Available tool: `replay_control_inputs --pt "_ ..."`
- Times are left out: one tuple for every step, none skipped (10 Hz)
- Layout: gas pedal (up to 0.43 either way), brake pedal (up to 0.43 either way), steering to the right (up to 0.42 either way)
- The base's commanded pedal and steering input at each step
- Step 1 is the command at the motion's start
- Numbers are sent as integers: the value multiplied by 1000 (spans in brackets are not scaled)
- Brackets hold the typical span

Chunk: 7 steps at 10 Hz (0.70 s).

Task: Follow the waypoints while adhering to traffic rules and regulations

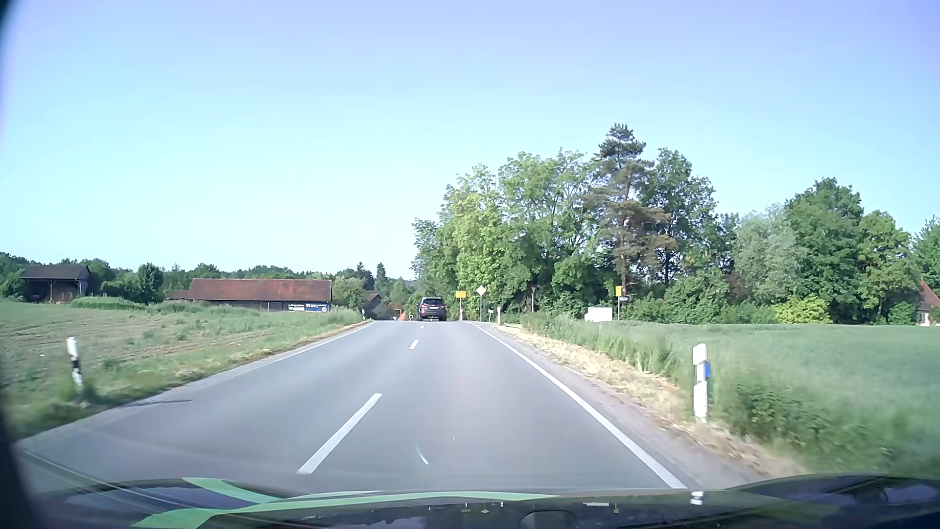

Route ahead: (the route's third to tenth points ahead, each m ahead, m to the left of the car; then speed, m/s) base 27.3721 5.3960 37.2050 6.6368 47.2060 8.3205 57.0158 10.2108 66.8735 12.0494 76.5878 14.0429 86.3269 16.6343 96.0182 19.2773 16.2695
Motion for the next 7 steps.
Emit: replay_control_inputs --pt "8 0 -39" --pt "28 0 -38" --pt "28 0 -38" --pt "59 0 -38" --pt "79 0 -36" --pt "79 0 -31" --pt "0 0 -26"
